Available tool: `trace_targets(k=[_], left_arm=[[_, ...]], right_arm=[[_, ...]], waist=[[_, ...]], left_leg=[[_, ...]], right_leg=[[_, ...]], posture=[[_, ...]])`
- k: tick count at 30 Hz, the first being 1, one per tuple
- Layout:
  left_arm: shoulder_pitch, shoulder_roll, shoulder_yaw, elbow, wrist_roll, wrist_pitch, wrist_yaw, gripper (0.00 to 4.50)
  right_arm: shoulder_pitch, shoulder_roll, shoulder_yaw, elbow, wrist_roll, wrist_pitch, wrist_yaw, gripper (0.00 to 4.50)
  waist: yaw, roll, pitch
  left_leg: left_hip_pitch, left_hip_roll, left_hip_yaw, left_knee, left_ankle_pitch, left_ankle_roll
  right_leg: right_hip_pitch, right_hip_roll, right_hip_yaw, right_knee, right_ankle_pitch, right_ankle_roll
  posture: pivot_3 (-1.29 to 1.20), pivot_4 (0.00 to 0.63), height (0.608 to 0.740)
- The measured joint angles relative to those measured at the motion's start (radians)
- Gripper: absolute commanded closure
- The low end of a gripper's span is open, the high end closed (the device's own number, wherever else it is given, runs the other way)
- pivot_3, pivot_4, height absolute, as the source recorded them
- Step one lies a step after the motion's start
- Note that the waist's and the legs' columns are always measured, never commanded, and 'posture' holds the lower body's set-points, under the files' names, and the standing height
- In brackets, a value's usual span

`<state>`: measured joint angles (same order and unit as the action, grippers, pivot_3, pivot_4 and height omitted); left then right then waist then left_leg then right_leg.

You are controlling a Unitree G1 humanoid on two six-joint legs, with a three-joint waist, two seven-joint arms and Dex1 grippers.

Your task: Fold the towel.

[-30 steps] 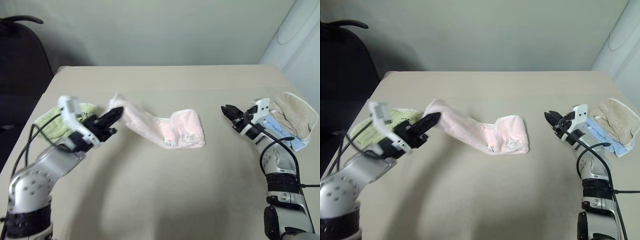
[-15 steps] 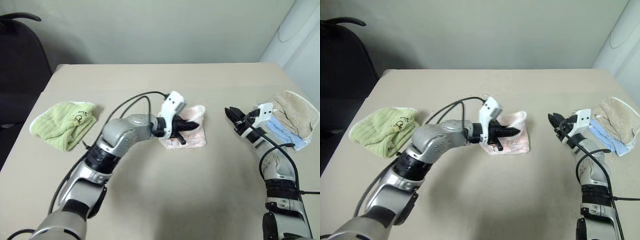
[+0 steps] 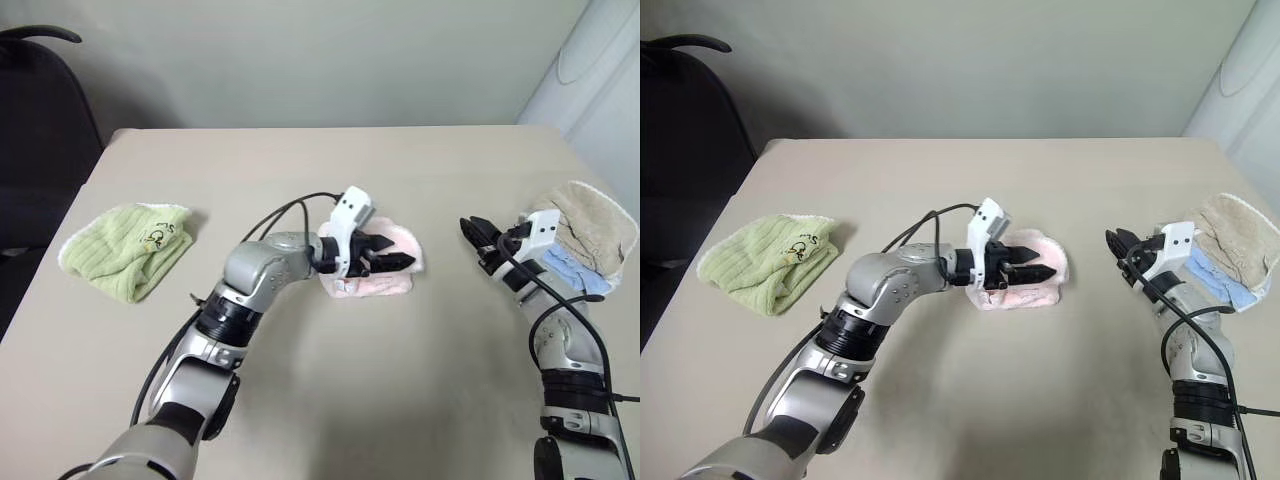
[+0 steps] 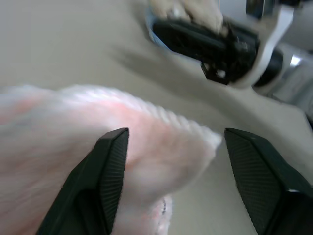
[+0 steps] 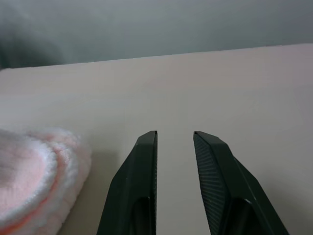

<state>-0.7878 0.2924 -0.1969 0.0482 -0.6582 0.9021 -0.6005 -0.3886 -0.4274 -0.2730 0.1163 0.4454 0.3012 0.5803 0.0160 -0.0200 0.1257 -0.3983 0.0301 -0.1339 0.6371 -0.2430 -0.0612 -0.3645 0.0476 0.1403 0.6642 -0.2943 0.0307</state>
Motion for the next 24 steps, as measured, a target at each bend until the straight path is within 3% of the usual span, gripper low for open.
trace_targets(k=[1,2,5,8,12,15,19,24], left_arm=[[0.010,0.000,0.029,-0.017,-0.010,0.002,0.007,1.25],[0.020,-0.001,0.060,-0.036,-0.017,0.003,0.023,1.25],[0.046,0.008,0.145,-0.073,-0.021,0.004,0.066,1.84],[0.078,0.057,0.175,-0.104,0.004,-0.002,0.079,2.96],[0.097,0.132,0.125,-0.110,0.086,-0.053,0.019,4.42],[0.110,0.142,0.029,-0.098,0.158,-0.104,-0.039,4.42],[0.151,0.139,-0.126,0.010,0.304,-0.199,-0.077,4.42],[0.164,0.126,-0.175,0.073,0.422,-0.332,-0.090,4.42]], right_arm=[[-0.012,-0.006,0.010,0.005,-0.001,0.000,0.012,4.45],[-0.028,-0.010,0.017,0.014,-0.002,0.000,0.023,4.45],[-0.063,-0.026,0.041,0.023,-0.004,0.004,0.060,4.50],[-0.077,-0.042,0.067,-0.010,0.007,0.040,0.108,4.50],[-0.077,-0.045,0.140,-0.111,0.040,0.112,0.167,4.50],[-0.081,-0.020,0.219,-0.139,0.027,0.137,0.175,4.50],[-0.076,-0.002,0.338,-0.025,-0.078,0.135,0.170,4.50],[-0.051,0.002,0.387,0.072,-0.164,0.067,0.167,4.50]], waist=[[0.000,0.000,0.000],[-0.001,0.000,0.000],[0.000,0.000,0.000],[0.000,0.000,0.000],[0.000,0.000,0.000],[0.001,-0.001,-0.001],[0.001,-0.002,-0.001],[0.004,0.000,-0.011]], left_leg=[[0.000,0.000,0.000,0.000,0.000,0.000],[0.000,0.000,0.000,0.000,0.000,0.000],[0.000,0.000,0.000,0.001,0.000,0.000],[0.000,0.000,0.000,0.001,0.000,0.000],[0.000,0.000,0.000,0.002,0.000,0.000],[0.000,0.000,-0.001,0.004,0.000,0.000],[-0.001,0.000,-0.002,0.004,-0.001,0.002],[0.004,0.000,-0.003,0.005,-0.003,0.005]], right_leg=[[0.000,0.000,0.000,0.000,0.000,0.000],[0.000,0.000,0.000,0.000,0.000,0.000],[0.000,0.000,0.000,0.000,0.000,0.000],[0.000,0.000,0.000,0.000,0.000,0.000],[0.000,0.000,-0.001,0.000,0.000,0.000],[0.001,0.000,-0.001,0.000,0.000,0.000],[0.000,-0.001,-0.001,0.000,0.000,0.000],[0.006,-0.001,-0.001,-0.001,0.000,0.000]], posture=[[0.00,0.150,0.740],[0.00,0.150,0.740],[0.00,0.150,0.740],[0.00,0.150,0.740],[0.00,0.150,0.740],[0.00,0.150,0.740],[0.00,0.150,0.740],[0.00,0.150,0.740]])
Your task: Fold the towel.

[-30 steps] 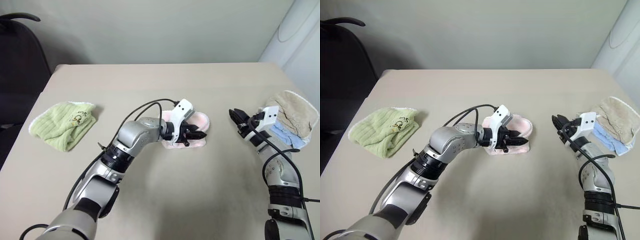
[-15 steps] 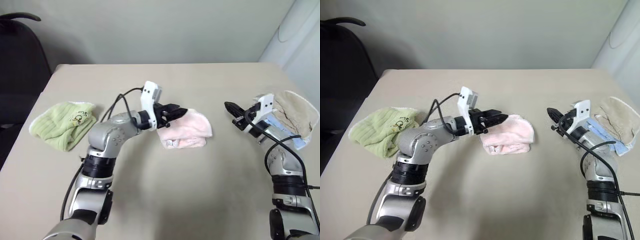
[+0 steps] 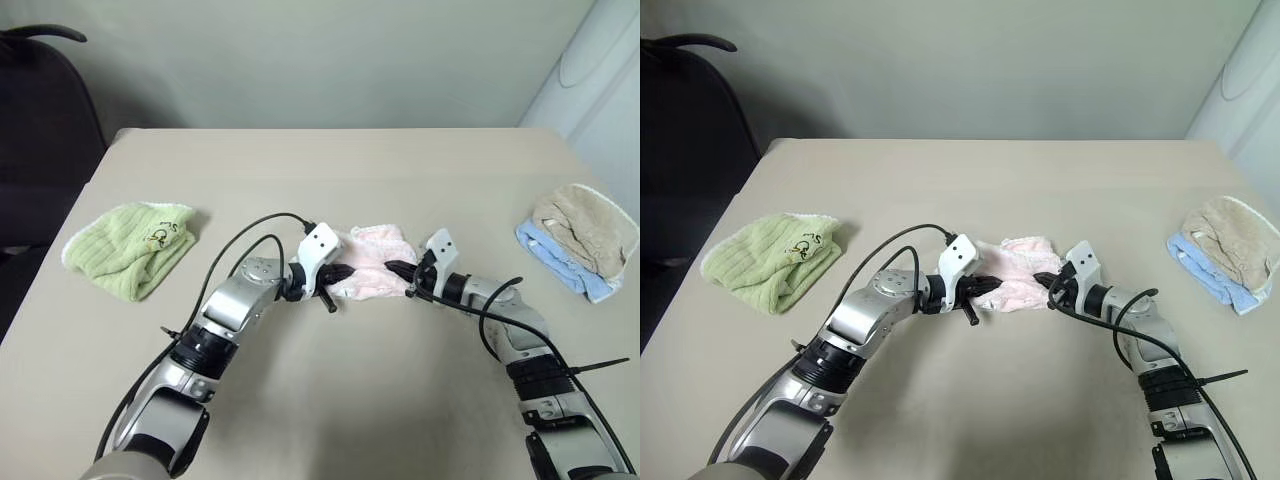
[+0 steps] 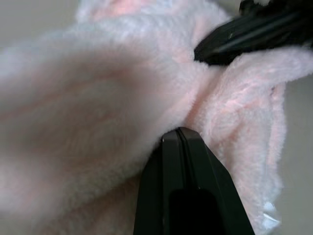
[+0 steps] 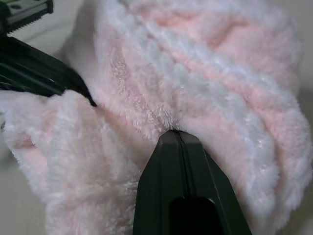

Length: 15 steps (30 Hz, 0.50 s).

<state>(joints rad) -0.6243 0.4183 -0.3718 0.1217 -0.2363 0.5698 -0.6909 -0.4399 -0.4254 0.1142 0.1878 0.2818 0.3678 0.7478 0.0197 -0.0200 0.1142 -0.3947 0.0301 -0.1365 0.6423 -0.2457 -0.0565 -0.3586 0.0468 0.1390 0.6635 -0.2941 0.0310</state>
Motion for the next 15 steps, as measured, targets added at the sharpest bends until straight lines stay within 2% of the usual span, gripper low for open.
trace_targets(k=[2,4,8,11,15], left_arm=[[0.031,-0.015,0.020,-0.001,0.004,-0.028,0.003,4.42],[0.084,-0.041,0.079,-0.031,-0.027,-0.041,-0.002,4.42],[0.171,-0.078,0.231,-0.153,-0.179,0.002,-0.001,4.42],[0.181,-0.059,0.367,-0.238,-0.262,0.045,0.026,4.42],[0.230,-0.003,0.460,-0.293,-0.281,0.063,0.074,4.42]], right_arm=[[0.009,0.002,0.002,0.005,-0.012,-0.023,-0.001,4.50],[0.028,0.004,-0.006,-0.006,-0.012,-0.047,-0.001,4.50],[0.064,0.001,-0.048,-0.063,0.007,-0.046,-0.001,4.50],[0.082,-0.028,-0.098,-0.128,0.042,-0.019,0.000,4.50],[0.074,-0.062,-0.170,-0.185,0.095,0.020,0.002,4.50]], waist=[[0.001,0.000,-0.001],[0.000,-0.001,-0.001],[0.004,-0.001,-0.001],[0.002,-0.001,-0.001],[0.001,-0.001,-0.001]], left_leg=[[0.006,0.000,0.000,-0.001,-0.007,0.012],[0.007,0.000,0.000,-0.001,-0.007,0.012],[0.002,0.000,0.001,-0.001,0.000,0.000],[0.002,0.000,0.003,-0.001,0.000,0.000],[0.002,0.000,0.003,-0.001,0.000,0.000]], right_leg=[[0.006,0.000,0.000,-0.001,0.000,0.000],[0.007,0.000,0.000,-0.002,0.000,0.000],[0.003,0.000,0.000,-0.001,0.000,0.001],[0.003,0.000,0.001,-0.001,-0.001,0.001],[0.002,0.000,0.002,-0.001,-0.001,0.001]], posture=[[0.00,0.150,0.740],[0.00,0.150,0.740],[0.00,0.150,0.740],[0.00,0.150,0.740],[0.00,0.150,0.740]])
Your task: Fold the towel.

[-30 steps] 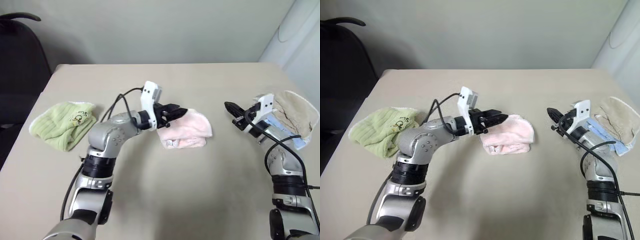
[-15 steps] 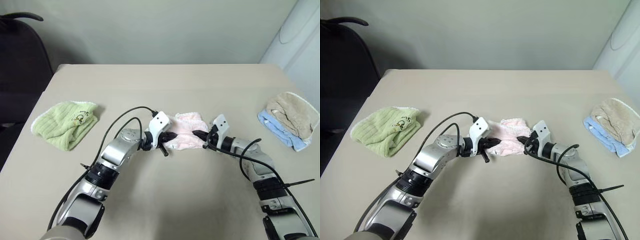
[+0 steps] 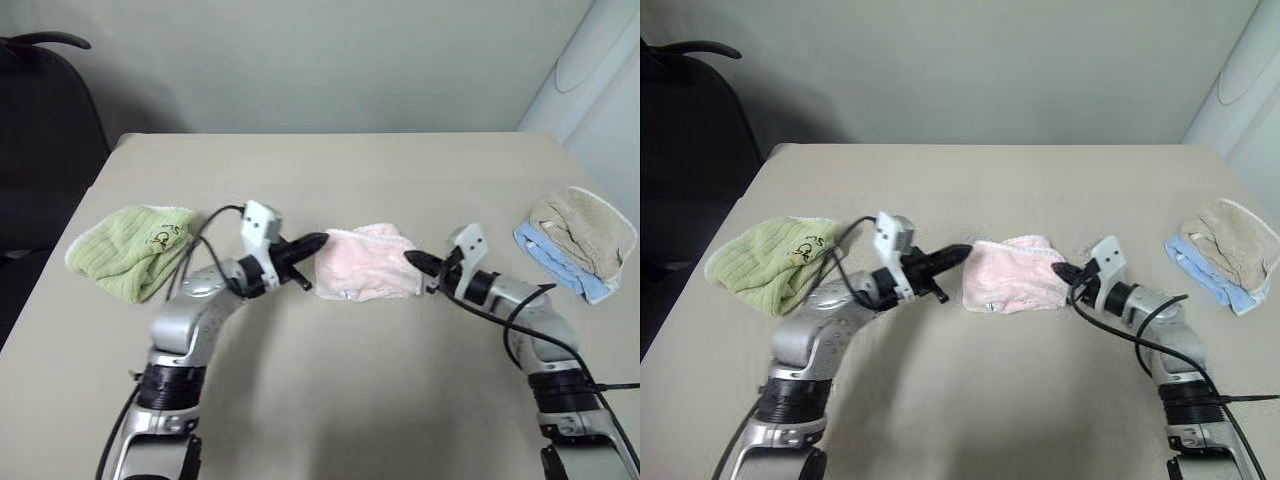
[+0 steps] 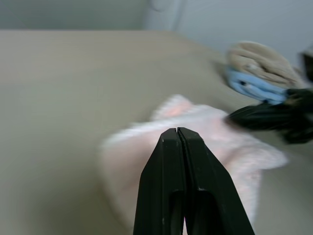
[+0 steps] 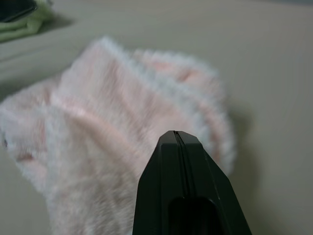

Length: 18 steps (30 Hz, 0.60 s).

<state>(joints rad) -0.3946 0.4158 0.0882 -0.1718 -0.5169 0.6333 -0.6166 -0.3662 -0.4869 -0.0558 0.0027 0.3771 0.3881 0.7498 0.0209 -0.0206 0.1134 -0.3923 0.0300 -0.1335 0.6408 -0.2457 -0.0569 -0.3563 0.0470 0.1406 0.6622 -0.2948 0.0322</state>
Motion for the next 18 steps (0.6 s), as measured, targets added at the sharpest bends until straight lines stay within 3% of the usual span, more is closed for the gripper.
trace_targets(k=[4,14,16,18], left_arm=[[0.066,0.019,0.050,-0.009,0.003,0.010,0.057,4.45],[0.139,-0.010,0.051,-0.074,-0.019,0.057,0.118,4.45],[0.127,-0.046,0.064,-0.069,-0.053,0.114,0.151,4.45],[0.105,-0.085,0.087,-0.045,-0.117,0.188,0.179,4.06]], right_arm=[[-0.024,-0.009,-0.035,-0.003,0.041,0.045,0.000,3.64],[-0.044,-0.014,-0.057,0.038,0.093,0.104,0.006,0.03],[-0.052,-0.012,-0.058,0.058,0.089,0.102,-0.010,0.03],[-0.062,-0.007,-0.058,0.072,0.086,0.098,-0.025,0.00]], waist=[[0.000,0.000,0.000],[0.001,0.000,0.000],[0.001,0.000,0.000],[0.001,0.000,0.000]], left_leg=[[0.000,0.000,0.000,0.000,0.000,0.000],[0.000,0.000,0.000,-0.001,0.000,0.000],[0.000,0.000,0.000,0.000,0.000,0.000],[0.000,0.000,0.001,0.000,0.000,0.000]], right_leg=[[-0.001,0.000,0.000,0.000,0.000,0.000],[-0.001,0.000,0.000,0.000,0.000,0.000],[-0.001,0.000,0.000,0.001,0.000,0.000],[-0.001,0.000,0.000,0.001,0.000,0.000]], posture=[[0.00,0.150,0.740],[0.00,0.150,0.740],[0.00,0.150,0.740],[0.00,0.150,0.740]])
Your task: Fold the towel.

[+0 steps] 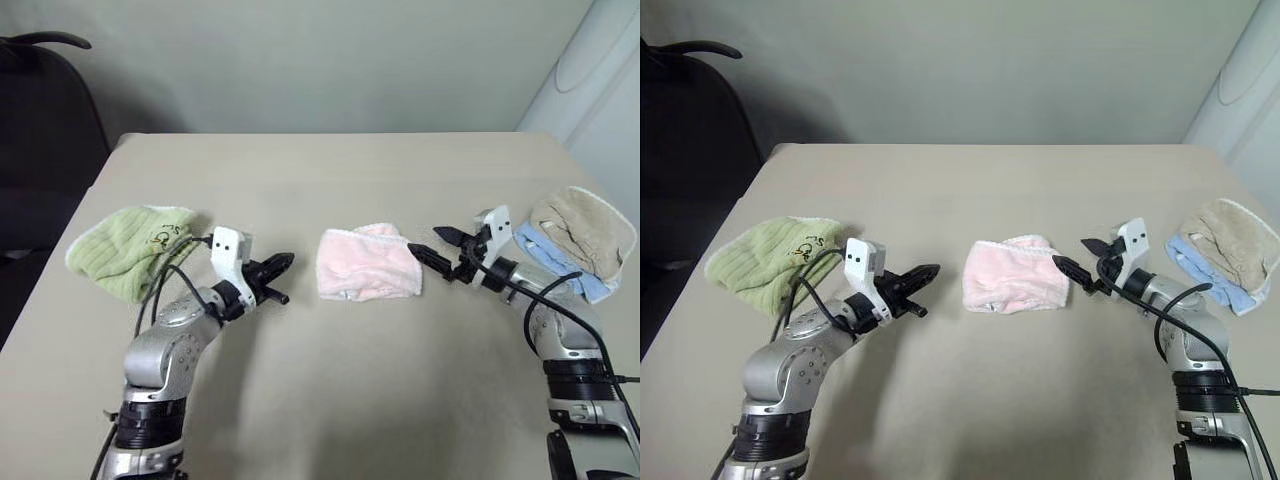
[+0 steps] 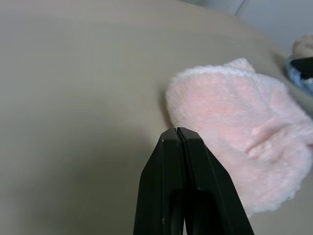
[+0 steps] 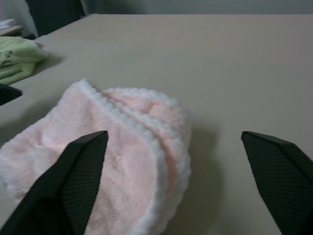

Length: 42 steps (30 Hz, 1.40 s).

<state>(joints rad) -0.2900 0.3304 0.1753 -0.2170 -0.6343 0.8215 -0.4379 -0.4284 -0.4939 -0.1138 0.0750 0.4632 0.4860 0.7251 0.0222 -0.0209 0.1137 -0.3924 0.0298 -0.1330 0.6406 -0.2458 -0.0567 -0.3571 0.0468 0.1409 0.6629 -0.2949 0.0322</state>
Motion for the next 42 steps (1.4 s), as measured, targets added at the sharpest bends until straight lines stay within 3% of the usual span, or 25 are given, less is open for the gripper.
trace_targets(k=[6,12,26,36,39,42], left_arm=[[-0.066,-0.017,0.089,0.065,-0.207,0.200,0.006,2.05],[-0.108,-0.024,0.076,0.144,-0.240,0.290,0.013,0.02],[-0.259,-0.153,-0.012,0.319,-0.171,0.318,0.054,0.02],[-0.312,-0.163,-0.144,0.321,-0.069,0.311,0.016,0.02],[-0.318,-0.163,-0.169,0.321,-0.034,0.302,0.003,0.57],[-0.317,-0.163,-0.184,0.325,-0.006,0.292,-0.001,1.56]], right_arm=[[-0.002,0.009,-0.004,0.001,-0.017,-0.022,-0.021,0.00],[0.018,0.013,-0.031,-0.004,-0.016,-0.022,-0.046,0.00],[0.043,0.024,-0.039,-0.050,-0.013,-0.011,-0.081,0.00],[0.043,0.053,-0.039,-0.057,-0.013,-0.010,-0.098,0.00],[0.043,0.061,-0.039,-0.066,-0.013,-0.010,-0.107,0.00],[0.043,0.063,-0.040,-0.073,-0.013,-0.010,-0.116,0.00]], waist=[[-0.001,0.000,0.000],[0.002,0.000,0.000],[0.011,0.000,0.000],[0.022,0.000,0.000],[0.027,0.000,0.000],[0.029,0.000,0.000]], left_leg=[[0.000,0.000,0.000,0.000,0.000,0.000],[0.000,0.000,0.000,0.000,0.000,-0.001],[0.000,-0.001,0.000,0.004,0.000,0.000],[0.000,-0.002,0.000,0.005,0.000,0.000],[0.000,-0.003,0.000,0.005,0.000,0.000],[0.000,-0.003,0.000,0.005,0.000,0.000]], right_leg=[[-0.001,0.000,0.000,0.001,0.000,0.000],[-0.001,0.000,0.000,0.001,0.000,0.000],[0.001,-0.001,0.000,0.001,-0.001,0.002],[0.002,-0.001,0.000,0.001,-0.001,0.003],[0.003,-0.002,0.000,0.000,-0.001,0.004],[0.003,-0.002,0.000,0.000,-0.001,0.004]], posture=[[0.00,0.150,0.740],[0.00,0.150,0.740],[0.00,0.150,0.740],[0.00,0.150,0.740],[0.00,0.150,0.740],[0.00,0.150,0.740]])
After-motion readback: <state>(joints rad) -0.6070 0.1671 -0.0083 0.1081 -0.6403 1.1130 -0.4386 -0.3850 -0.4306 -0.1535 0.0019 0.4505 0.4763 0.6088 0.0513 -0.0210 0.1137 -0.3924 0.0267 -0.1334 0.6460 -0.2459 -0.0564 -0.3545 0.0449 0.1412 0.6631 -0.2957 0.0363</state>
